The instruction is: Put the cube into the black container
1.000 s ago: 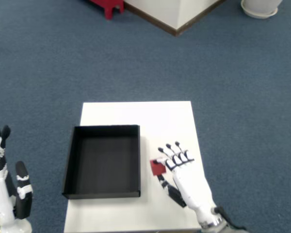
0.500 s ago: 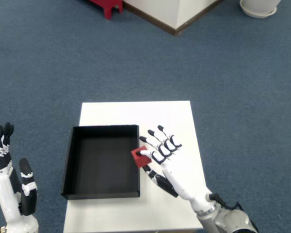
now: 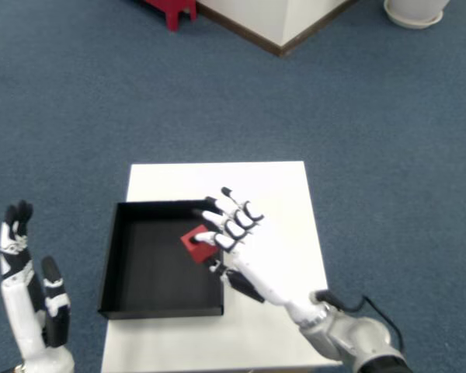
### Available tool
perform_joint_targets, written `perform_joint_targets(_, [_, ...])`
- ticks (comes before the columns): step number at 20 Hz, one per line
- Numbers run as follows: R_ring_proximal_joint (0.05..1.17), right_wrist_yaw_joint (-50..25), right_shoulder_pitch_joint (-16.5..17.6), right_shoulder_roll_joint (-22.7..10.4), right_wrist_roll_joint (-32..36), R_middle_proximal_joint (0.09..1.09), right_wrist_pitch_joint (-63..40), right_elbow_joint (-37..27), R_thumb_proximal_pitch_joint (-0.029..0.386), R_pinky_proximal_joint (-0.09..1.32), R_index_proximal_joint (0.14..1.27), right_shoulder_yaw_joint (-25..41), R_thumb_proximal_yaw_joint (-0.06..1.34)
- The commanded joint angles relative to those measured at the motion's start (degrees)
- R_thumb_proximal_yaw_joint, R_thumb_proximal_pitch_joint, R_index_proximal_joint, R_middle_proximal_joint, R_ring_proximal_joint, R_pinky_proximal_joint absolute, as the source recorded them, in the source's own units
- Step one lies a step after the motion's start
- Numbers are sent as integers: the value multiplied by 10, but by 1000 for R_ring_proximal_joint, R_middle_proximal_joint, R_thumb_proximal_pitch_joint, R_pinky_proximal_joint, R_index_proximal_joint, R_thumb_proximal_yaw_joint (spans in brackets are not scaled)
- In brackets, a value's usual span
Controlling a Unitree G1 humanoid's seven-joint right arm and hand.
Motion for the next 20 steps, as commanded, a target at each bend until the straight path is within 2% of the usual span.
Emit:
perform_joint_targets(1, [225,34,-38,-7,90,292,42,-49,162,88,1077,46,1263])
perform_joint_targets(4, [226,77,-49,-12,158,294,93,-70,163,88,1080,111,1266])
perform_joint_targets(11, [231,140,-91,-22,304,299,222,-58,164,91,1084,276,1272])
perform_joint_targets(15, [241,139,-118,-26,380,305,289,-42,165,104,1089,359,1275])
perform_joint_targets(20, [253,136,-158,-26,465,314,341,-1,165,118,1090,426,1277])
